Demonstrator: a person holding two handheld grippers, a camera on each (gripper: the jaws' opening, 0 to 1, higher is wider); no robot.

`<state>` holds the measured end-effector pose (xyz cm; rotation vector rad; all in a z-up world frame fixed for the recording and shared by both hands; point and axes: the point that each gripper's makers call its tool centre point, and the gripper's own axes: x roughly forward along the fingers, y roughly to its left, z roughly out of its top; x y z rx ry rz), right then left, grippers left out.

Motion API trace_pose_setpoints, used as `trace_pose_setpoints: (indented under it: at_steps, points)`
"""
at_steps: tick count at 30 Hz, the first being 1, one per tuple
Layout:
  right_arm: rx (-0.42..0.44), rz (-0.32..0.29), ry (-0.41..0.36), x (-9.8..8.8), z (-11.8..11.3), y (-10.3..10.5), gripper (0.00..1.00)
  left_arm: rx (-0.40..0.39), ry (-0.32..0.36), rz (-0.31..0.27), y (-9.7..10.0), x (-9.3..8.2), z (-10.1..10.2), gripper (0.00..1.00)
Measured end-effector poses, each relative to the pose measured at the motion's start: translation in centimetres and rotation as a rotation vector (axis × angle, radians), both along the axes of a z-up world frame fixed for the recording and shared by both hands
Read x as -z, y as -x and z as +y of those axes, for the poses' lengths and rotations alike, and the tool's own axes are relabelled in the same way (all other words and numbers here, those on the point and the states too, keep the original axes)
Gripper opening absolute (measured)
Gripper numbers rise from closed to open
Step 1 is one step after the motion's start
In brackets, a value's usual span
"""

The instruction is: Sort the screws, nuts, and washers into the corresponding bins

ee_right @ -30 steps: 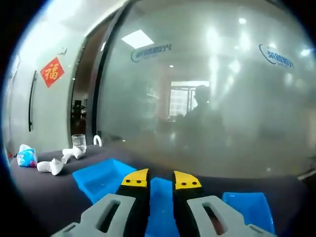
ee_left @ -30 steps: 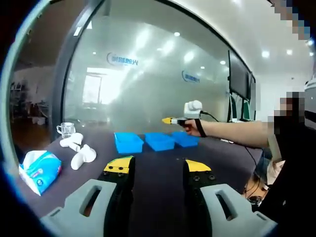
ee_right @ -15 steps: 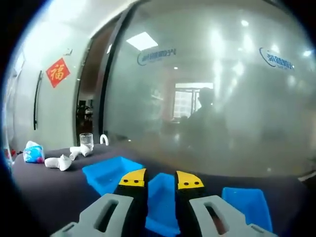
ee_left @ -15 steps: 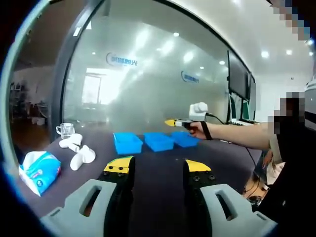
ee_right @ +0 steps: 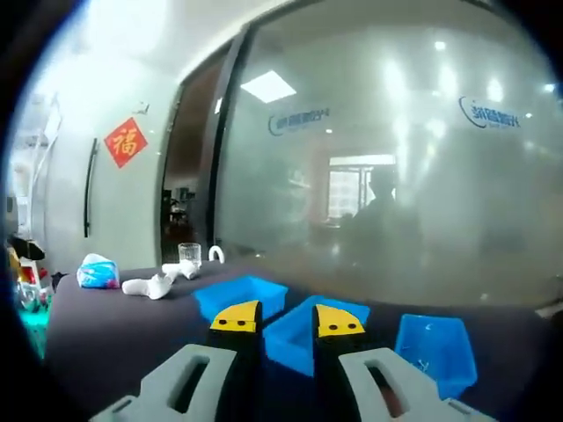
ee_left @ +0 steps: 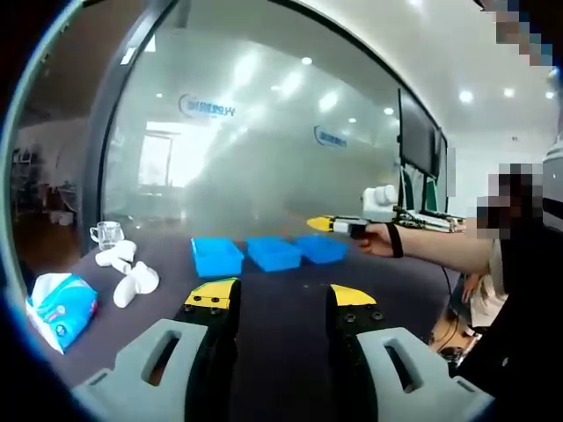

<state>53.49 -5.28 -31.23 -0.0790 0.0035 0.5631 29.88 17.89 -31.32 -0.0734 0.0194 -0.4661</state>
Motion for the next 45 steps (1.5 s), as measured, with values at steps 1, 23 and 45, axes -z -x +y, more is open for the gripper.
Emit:
trace_pose_setpoints:
  at_steps: [1, 23, 45]
  points:
    - [-0.006, -0.001, -0.003, 0.1, -0.1, 0.6, 0.18, 0.002, 0.001, 0.000, 0.0, 0.0, -0.1, 0.39]
    - [-0.041, 0.007, -0.097, 1.3, -5.7, 10.4, 0.21, 0.026, -0.005, 0.015, -0.9, 0.7, -1.0, 0.39]
    - [-0.052, 0.035, -0.094, 3.1, -8.1, 15.5, 0.23, 0.057, -0.017, 0.033, -1.6, 1.2, -1.7, 0.39]
